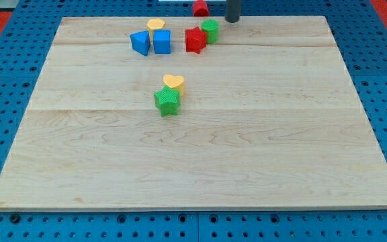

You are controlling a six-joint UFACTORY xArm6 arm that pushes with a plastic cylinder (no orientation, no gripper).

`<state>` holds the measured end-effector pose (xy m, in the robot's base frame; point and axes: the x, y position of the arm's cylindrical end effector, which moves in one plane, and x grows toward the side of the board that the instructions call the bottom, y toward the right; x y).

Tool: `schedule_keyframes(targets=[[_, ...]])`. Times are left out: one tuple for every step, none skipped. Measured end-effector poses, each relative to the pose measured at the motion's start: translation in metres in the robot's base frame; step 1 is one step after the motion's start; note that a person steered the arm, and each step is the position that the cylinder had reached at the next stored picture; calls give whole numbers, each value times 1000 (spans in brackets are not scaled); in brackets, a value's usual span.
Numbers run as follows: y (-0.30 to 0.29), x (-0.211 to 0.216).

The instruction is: Slide green circle slightly down

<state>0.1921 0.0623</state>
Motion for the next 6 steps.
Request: schedule_keyframes(targets=[[-28,0],[-30,28],[-10,47],[15,66],[17,75],[17,50]])
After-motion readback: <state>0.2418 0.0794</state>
